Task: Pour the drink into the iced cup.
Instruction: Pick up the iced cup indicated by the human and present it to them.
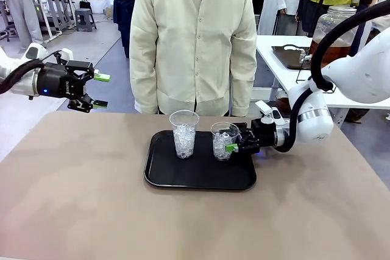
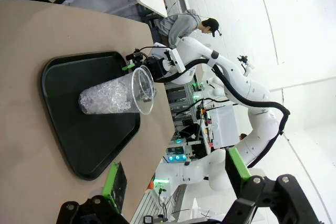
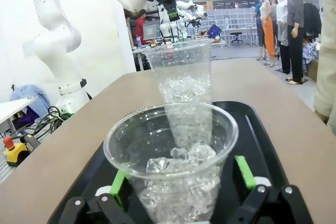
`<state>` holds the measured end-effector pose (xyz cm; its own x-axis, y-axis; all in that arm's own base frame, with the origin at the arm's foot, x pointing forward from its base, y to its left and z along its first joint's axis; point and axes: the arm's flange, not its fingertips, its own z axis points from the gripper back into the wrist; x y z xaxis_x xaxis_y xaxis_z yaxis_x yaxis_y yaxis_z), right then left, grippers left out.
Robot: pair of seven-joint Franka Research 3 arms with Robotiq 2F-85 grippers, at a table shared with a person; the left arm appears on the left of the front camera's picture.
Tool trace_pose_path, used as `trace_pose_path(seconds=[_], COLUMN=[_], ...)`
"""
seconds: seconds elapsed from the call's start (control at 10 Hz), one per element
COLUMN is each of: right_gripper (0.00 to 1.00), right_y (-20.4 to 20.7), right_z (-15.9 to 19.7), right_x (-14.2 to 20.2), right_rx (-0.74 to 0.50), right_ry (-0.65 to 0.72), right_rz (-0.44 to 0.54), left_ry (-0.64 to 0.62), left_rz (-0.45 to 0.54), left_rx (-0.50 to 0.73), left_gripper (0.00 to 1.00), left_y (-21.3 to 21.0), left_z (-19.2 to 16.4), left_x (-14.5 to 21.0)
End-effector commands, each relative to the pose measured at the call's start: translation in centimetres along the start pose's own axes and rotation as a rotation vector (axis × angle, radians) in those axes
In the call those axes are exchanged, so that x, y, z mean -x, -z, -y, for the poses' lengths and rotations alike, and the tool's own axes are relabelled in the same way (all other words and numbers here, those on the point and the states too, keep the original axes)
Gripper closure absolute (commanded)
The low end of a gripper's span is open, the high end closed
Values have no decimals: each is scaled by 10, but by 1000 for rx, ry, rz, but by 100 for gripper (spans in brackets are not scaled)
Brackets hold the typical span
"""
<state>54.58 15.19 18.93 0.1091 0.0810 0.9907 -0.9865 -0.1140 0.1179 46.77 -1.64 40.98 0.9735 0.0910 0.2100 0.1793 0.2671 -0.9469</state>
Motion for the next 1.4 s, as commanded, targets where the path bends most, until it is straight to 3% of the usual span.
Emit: trace_pose_path(seconds=[0.0, 0.1, 0.3, 0.8, 1.3], right_gripper=[0, 0, 33, 33, 33], right_y=[8, 8, 9, 9, 0], right_z=[7, 6, 3, -1, 22], right_x=[-3, -4, -4, -23, -139], right_rx=[-13, -30, -34, -9, 2], right_ry=[28, 42, 45, 22, -12], right_rz=[-13, -17, -24, -20, 54], left_ry=[-6, -6, -6, -6, -6], left_rz=[1, 1, 1, 1, 1], left_rx=[2, 2, 2, 2, 2], left_gripper=[0, 0, 0, 0, 0], left_y=[0, 0, 0, 0, 0], left_z=[1, 1, 1, 1, 1], left_x=[0, 0, 0, 0, 0])
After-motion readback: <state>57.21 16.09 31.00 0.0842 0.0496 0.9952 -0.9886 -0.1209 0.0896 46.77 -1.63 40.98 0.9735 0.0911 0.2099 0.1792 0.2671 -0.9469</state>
